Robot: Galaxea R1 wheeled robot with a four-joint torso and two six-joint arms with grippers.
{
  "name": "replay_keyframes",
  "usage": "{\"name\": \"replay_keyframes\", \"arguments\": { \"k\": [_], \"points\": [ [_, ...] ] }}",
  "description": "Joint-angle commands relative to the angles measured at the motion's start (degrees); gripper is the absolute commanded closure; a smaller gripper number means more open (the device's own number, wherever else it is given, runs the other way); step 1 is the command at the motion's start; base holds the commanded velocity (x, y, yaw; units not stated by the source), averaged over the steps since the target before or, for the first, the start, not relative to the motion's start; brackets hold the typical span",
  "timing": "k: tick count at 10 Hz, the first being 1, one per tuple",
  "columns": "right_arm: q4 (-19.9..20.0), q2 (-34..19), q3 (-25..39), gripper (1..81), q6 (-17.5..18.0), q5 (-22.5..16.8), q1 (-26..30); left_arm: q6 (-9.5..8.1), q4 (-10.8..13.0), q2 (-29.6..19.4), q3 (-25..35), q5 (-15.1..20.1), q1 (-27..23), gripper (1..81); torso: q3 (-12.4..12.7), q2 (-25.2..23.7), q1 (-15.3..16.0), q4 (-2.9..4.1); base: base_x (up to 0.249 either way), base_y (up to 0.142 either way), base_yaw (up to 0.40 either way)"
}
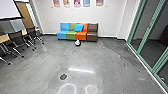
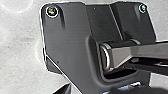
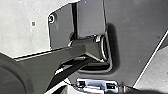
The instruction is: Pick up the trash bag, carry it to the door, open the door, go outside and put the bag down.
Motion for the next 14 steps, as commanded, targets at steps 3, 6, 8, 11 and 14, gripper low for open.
{"name": "replay_keyframes", "arguments": {
  "k": [3,6,8,11,14],
  "points": [
    [-0.9,-0.9,0.9,1.0,-0.2,-3.7,1.4,-0.30,0.0,-0.5,0.2,3.6,-1.4,1.0,0.0,0.0,0.0,0.00,0.155,0.000,0.000],
    [-0.9,-0.9,0.9,1.0,-0.2,-3.7,1.4,-0.30,0.0,-0.4,0.3,3.6,-1.4,1.0,0.0,0.0,0.0,0.00,0.170,0.000,0.000],
    [-0.9,-0.9,0.8,1.0,-0.2,-3.6,1.3,-0.30,0.0,-0.4,0.3,3.6,-1.4,1.0,0.0,0.0,0.0,0.00,0.170,0.000,0.000],
    [-0.8,-1.1,0.8,1.0,-0.2,-3.6,1.2,-0.30,0.0,-0.4,0.3,3.6,-1.4,1.0,0.0,0.0,0.0,0.00,0.170,0.000,0.000],
    [-0.7,-1.1,0.8,1.0,-0.2,-3.6,1.2,-0.30,-0.1,-0.4,0.3,3.6,-1.4,1.0,0.0,0.0,0.0,0.00,0.170,0.024,0.000]
  ]
}}
